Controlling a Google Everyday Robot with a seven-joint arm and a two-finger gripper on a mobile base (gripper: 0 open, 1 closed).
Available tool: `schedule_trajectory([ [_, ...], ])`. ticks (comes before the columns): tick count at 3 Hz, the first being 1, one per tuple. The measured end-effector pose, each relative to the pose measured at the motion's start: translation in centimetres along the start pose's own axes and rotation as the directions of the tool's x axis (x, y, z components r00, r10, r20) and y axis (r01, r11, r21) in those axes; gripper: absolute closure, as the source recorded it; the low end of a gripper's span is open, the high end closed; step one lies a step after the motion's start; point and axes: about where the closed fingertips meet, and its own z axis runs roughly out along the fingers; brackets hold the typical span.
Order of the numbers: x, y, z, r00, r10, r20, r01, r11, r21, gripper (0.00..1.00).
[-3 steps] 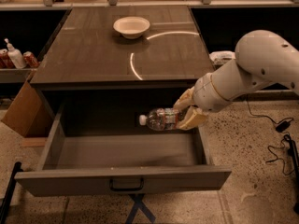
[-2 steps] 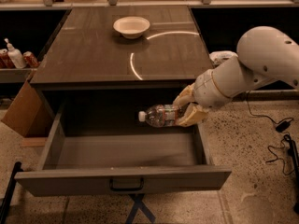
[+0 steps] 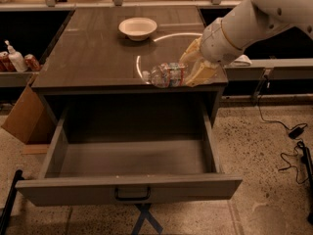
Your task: Pick water bottle from top drawer and place on counter
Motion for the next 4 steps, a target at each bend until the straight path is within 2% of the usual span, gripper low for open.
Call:
schedule_trajectory([
  [1,0.0,0.0,0.0,1.0,0.0,0.0,0.0,1.0,0.0,1.0],
  [2,-0.5,-2.0,0.7,1.0,-0.014,-0.011,0.014,0.9999,-0.01,1.0],
  [4,-0.8,-6.9,2.5,1.0,0.014,-0.022,-0.014,0.9998,-0.013,1.0],
])
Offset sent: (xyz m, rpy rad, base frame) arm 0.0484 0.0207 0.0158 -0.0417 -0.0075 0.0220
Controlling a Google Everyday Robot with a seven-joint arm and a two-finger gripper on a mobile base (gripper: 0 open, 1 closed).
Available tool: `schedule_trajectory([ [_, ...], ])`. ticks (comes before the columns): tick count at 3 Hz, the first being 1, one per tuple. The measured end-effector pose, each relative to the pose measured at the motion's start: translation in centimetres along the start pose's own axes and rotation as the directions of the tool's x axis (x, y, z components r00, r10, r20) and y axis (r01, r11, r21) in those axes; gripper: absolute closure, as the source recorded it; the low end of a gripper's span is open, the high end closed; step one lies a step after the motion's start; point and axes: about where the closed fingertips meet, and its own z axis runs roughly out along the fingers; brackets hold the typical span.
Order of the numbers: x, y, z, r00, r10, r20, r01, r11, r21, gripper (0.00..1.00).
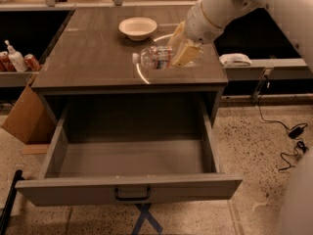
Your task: Pick water bottle from top drawer and place on counter
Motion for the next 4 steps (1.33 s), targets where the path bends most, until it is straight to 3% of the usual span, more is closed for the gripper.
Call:
schedule_trajectory([
  [2,0.6,-4.0,3.4,0.993,0.118,0.027,-0.119,0.9929,0.01,0.98],
  [4,1.0,-6.0,5.8,0.986,0.168,0.018,-0.168,0.9858,-0.007,0.51],
])
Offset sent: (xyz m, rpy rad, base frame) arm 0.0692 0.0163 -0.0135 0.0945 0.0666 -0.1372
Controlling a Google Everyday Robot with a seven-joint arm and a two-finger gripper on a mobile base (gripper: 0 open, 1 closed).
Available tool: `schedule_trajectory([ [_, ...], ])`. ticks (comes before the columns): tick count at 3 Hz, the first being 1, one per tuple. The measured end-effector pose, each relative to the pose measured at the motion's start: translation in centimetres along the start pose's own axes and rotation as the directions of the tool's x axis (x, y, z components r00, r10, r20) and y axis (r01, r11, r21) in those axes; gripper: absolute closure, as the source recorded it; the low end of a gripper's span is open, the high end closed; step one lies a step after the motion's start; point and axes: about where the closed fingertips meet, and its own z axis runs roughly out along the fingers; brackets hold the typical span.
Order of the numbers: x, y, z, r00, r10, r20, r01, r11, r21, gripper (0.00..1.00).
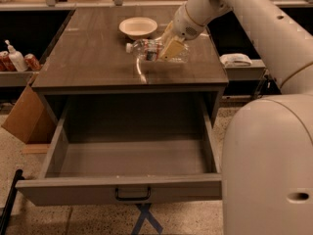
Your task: Pick water bottle from top drawer and place on counter
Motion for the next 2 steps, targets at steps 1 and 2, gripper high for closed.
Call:
schedule_trajectory([
  [1,0.21,-0.46,0.73,1.0,0.016,0.0,-0.016,0.9999,-0.004,0.29],
  [2,0.36,-0.75,0.9,1.0,0.023,0.004,-0.023,0.9997,-0.004,0.05],
])
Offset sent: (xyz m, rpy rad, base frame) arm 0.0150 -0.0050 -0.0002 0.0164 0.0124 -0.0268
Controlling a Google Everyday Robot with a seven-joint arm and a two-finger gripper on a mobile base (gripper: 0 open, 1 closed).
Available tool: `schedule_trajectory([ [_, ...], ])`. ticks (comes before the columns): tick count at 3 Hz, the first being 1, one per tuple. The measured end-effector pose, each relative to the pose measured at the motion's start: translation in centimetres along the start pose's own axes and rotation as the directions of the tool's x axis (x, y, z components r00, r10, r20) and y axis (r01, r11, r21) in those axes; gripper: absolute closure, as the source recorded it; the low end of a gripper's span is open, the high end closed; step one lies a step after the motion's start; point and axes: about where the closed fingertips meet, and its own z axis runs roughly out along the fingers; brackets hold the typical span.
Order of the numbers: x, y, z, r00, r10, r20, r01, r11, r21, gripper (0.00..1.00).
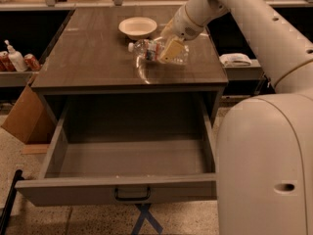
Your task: Pick water bottle from top drawer and place on counter
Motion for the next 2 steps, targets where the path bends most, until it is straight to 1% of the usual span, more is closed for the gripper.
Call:
schedule_trajectory([
  [1,0.5,-0.1,-2.4,1.0,0.003,0.004,-0.003,0.9995,0.033,0.0],
  [2,1.1,0.0,-5.7,1.0,0.002,-0.005,-0.002,0.9968,0.08,0.0],
])
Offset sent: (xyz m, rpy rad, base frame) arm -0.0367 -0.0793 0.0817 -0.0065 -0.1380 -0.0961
